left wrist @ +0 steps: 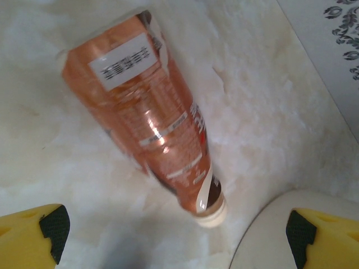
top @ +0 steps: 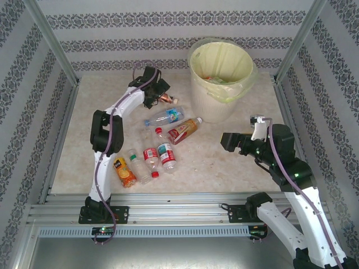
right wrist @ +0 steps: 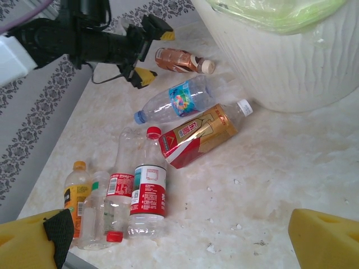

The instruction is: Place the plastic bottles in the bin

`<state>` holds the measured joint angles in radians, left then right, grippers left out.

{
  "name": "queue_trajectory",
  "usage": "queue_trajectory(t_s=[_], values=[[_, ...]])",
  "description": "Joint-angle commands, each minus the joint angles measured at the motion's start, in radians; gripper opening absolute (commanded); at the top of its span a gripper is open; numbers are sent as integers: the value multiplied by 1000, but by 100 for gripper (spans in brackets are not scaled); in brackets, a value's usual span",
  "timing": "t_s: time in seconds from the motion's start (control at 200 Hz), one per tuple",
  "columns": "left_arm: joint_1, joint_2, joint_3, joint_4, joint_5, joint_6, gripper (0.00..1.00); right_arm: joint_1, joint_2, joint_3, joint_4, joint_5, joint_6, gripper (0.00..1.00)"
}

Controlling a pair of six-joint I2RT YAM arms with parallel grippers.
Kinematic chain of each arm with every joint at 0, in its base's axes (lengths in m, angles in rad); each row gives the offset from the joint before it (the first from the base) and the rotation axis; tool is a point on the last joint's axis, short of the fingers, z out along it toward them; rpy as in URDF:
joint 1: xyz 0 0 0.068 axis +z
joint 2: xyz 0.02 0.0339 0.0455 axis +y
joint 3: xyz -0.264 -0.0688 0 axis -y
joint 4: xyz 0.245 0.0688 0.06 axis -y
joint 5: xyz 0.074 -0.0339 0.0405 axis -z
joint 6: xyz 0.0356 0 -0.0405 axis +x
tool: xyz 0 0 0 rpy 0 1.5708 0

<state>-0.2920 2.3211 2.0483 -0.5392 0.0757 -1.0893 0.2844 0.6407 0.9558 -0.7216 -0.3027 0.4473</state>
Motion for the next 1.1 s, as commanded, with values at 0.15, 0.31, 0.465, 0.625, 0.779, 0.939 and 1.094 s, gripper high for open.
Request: queue_trajectory(t_s=[0.15,0.31,0.465,0.625,0.779,0.939,1.094], values=[[19,128,162,-35,-8,-56,99,10,-21,-2,-29,25,2,98],[21,182,212,-51,-9,-88,96,11,-21,-2,-36,33,-4,98],[25,214,228,-51,-11,-109,89,9,-19,-6,-33,37,-3,98],[27,234,227,-44,-10,-119,81,9,-14,-5,-34,43,0,98],[35,251,226,-37,7,-124,67,10,-10,-8,-31,45,7,98],[37,236,217,-17,10,-106,54,10,-8,-16,-26,49,8,98],[38,164,169,51,30,-55,52,9,-2,-52,18,-7,-9,98]])
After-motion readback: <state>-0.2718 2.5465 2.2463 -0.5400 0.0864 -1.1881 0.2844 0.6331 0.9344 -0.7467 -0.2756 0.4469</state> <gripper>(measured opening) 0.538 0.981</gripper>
